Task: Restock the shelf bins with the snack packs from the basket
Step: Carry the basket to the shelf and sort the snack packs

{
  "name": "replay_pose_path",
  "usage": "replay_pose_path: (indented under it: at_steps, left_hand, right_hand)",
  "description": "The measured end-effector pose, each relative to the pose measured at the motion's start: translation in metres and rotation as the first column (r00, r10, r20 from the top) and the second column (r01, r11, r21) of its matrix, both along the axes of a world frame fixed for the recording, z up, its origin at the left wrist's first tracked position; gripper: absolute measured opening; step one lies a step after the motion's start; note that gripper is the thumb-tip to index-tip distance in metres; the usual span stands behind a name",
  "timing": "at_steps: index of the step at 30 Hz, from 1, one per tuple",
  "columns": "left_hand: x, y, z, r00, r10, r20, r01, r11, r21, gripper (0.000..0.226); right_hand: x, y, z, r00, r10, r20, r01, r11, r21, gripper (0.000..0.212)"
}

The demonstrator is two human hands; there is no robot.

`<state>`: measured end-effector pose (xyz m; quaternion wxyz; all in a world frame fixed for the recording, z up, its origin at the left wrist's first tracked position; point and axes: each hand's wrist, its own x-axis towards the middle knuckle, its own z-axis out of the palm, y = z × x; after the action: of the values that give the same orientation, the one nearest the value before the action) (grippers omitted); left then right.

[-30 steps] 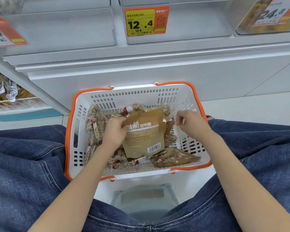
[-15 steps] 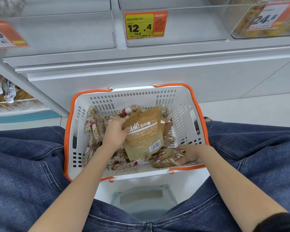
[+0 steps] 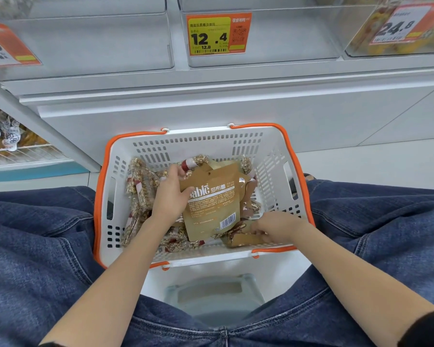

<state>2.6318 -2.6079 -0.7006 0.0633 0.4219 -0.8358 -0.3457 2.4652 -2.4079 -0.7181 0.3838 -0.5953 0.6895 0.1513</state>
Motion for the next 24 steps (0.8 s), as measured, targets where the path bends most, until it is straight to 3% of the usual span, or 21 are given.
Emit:
replay_pose_path:
  at_steps: [2, 6, 9, 11, 13, 15, 18, 24]
  left_hand:
    - [0.001, 0.004, 0.0, 0.998, -0.059, 0.006, 0.06, 0.994, -0.088, 0.032]
    - [-0.001, 0.007, -0.003, 0.968, -0.252, 0.025, 0.253, 0.957, -0.142, 0.021]
    - [-0.011, 0.011, 0.001, 0.932, -0.35, 0.1, 0.358, 0.93, -0.084, 0.034]
    - [-0.015, 0.018, 0.006, 0.916, -0.366, 0.164, 0.38, 0.923, -0.063, 0.043]
    - [-0.017, 0.024, 0.008, 0.899, -0.405, 0.165, 0.411, 0.912, -0.003, 0.043]
    - [-0.016, 0.029, 0.01, 0.884, -0.441, 0.157, 0.433, 0.898, 0.082, 0.035]
    - [-0.014, 0.034, 0.012, 0.887, -0.44, 0.141, 0.412, 0.891, 0.194, 0.038]
    - [-0.012, 0.037, 0.005, 0.943, -0.303, 0.139, 0.309, 0.951, -0.025, 0.015]
  right_hand:
    - [0.002, 0.001, -0.002, 0.999, 0.04, -0.025, -0.04, 0.999, 0.004, 0.028]
    - [-0.003, -0.002, 0.001, 0.992, -0.124, -0.025, 0.122, 0.99, -0.076, 0.019]
    - [0.001, -0.014, 0.012, 0.994, -0.085, -0.067, 0.062, 0.954, -0.293, 0.022]
    - [0.011, -0.023, 0.014, 0.986, -0.006, -0.166, -0.076, 0.873, -0.481, 0.017]
    - [0.018, -0.03, 0.009, 0.978, -0.028, -0.205, -0.104, 0.79, -0.604, 0.022]
    - [0.018, -0.039, 0.005, 0.986, -0.095, -0.14, -0.032, 0.706, -0.707, 0.021]
    - [0.01, -0.051, 0.009, 0.977, -0.195, 0.081, 0.187, 0.62, -0.762, 0.009]
    - [0.012, -0.064, 0.021, 0.946, -0.197, 0.259, 0.325, 0.613, -0.72, 0.008]
